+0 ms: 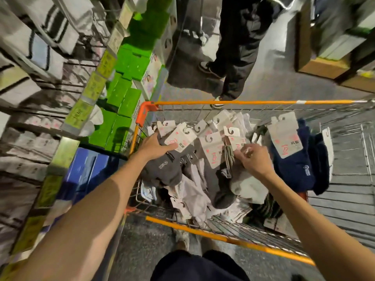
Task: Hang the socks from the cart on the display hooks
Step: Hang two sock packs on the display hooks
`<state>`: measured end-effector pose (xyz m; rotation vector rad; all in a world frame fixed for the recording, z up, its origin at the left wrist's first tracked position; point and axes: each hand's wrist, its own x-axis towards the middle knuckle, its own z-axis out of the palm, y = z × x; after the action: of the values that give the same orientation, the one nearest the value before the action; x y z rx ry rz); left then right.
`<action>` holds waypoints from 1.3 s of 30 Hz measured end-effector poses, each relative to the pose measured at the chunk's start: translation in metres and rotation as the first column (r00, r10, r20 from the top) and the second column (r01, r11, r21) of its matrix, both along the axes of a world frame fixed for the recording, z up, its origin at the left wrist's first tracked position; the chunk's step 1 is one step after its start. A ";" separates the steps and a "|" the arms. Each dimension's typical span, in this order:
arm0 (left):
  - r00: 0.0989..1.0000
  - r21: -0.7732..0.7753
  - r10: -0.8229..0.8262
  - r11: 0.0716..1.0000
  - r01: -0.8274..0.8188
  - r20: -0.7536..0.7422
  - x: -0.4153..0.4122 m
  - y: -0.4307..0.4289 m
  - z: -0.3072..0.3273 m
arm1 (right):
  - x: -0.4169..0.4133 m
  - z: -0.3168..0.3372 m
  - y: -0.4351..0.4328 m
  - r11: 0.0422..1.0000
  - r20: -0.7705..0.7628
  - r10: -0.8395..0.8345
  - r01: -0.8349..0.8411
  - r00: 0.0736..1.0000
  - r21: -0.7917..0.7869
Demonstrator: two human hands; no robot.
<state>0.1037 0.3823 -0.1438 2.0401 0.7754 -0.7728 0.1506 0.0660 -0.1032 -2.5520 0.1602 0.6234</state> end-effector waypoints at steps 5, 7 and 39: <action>0.996 0.080 0.087 0.993 -0.089 0.029 -0.016 -0.014 0.018 | 0.018 0.013 0.000 0.984 -0.184 -0.002 0.035 0.983 0.174; 0.992 0.101 0.114 0.988 -0.118 0.050 -0.026 -0.024 0.021 | 0.019 0.018 0.004 0.934 -0.274 -0.002 0.100 0.962 0.342; 0.406 -0.741 0.903 0.365 -0.563 0.136 -0.176 -0.098 0.220 | -0.044 0.138 0.069 0.555 -0.177 0.268 -0.002 0.947 0.832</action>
<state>-0.0722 0.2839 0.0767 0.9560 0.8909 0.1662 0.1062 0.1351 0.0346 -1.5370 -0.2108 0.8719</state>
